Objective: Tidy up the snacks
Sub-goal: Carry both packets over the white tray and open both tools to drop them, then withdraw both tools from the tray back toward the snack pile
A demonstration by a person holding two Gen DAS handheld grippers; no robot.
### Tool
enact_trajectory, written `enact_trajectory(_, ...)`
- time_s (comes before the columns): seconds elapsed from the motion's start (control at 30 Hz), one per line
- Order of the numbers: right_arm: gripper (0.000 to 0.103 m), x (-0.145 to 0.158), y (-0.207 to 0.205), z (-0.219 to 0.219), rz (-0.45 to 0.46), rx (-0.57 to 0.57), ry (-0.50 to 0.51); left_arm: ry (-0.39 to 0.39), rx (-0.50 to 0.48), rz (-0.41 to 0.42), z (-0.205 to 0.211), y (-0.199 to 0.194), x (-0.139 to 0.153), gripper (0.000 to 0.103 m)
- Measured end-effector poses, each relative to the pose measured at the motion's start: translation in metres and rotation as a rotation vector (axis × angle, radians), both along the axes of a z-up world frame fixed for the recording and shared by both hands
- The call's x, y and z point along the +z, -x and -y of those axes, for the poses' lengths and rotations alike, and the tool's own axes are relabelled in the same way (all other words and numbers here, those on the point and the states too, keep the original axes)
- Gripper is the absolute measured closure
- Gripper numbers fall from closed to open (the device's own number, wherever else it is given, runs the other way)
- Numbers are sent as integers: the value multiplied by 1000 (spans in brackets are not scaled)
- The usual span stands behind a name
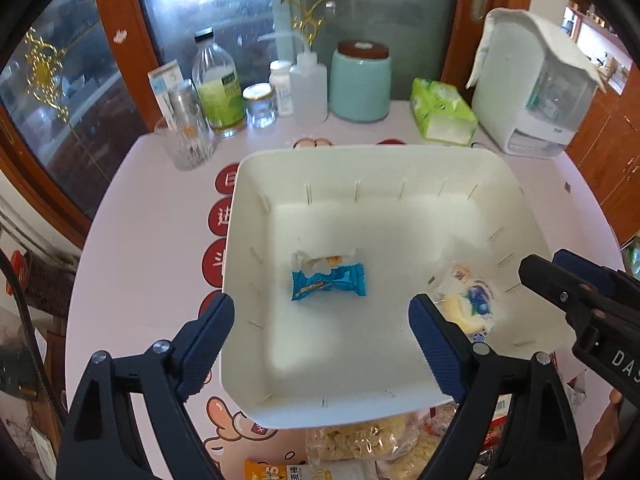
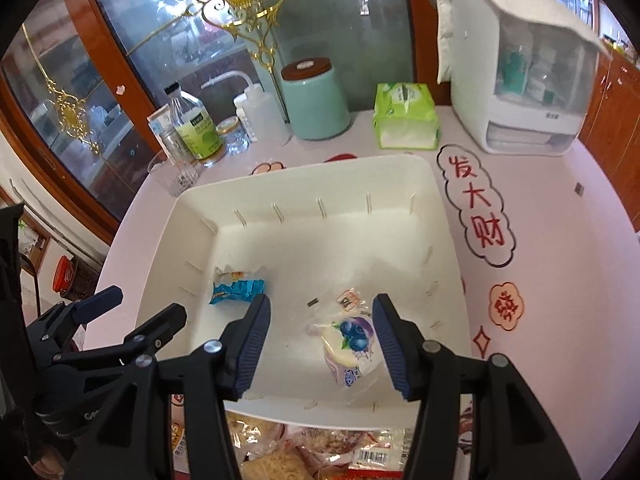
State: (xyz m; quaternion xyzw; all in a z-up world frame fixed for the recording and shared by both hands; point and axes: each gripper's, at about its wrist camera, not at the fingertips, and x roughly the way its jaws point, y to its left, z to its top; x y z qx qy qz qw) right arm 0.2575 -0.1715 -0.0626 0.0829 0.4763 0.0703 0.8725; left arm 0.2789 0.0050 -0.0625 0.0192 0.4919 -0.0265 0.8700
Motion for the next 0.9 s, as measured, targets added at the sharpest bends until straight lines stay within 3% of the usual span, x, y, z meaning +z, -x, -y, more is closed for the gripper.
enact_trajectory(0.23, 49, 24, 26, 0, 91, -6, 19, 4, 11, 98, 0, 25, 32, 15)
enact_trajectory(0.67, 49, 76, 87, -6, 213, -14, 36, 74, 29, 161, -21, 76, 85, 15)
enact_trajectory(0.9, 49, 97, 126, -14, 238, -14, 40, 85, 24, 174, -36, 113, 98, 15)
